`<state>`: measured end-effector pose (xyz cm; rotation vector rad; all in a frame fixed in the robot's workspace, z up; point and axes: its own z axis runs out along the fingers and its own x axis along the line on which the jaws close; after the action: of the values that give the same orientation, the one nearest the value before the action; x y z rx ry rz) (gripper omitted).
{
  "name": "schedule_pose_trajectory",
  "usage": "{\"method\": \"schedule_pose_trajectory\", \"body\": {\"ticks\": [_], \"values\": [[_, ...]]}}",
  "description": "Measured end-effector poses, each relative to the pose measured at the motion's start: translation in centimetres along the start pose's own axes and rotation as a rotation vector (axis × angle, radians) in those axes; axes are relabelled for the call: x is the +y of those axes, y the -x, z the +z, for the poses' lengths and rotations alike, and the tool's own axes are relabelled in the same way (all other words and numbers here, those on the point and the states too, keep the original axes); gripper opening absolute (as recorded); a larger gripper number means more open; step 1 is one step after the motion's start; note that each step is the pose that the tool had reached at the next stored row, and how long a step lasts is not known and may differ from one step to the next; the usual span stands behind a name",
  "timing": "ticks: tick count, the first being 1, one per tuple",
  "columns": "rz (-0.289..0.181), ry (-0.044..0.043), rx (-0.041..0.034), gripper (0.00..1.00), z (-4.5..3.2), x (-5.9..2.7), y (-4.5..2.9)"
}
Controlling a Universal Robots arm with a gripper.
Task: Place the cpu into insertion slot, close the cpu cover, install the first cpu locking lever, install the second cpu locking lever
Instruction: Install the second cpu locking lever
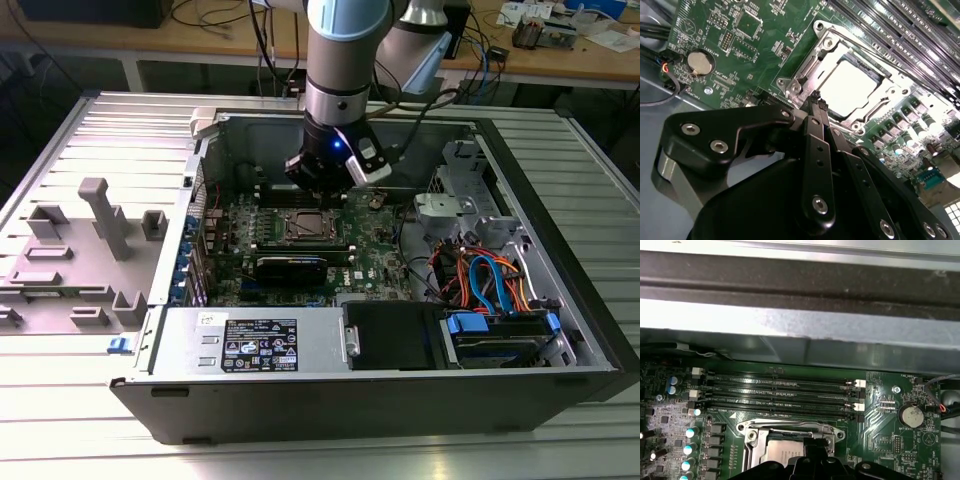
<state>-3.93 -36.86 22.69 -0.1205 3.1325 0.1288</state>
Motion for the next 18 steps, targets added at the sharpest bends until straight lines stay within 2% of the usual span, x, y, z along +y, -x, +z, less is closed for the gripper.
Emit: {"method": "schedule_pose_trajectory", "body": {"ticks": [13, 18], "values": [[0.000, -0.0045, 0.0004, 0.11, -0.07, -1.05, -0.12], [0.000, -0.0051, 0.0003, 0.11, -0.50, -1.16, -0.13]]}}
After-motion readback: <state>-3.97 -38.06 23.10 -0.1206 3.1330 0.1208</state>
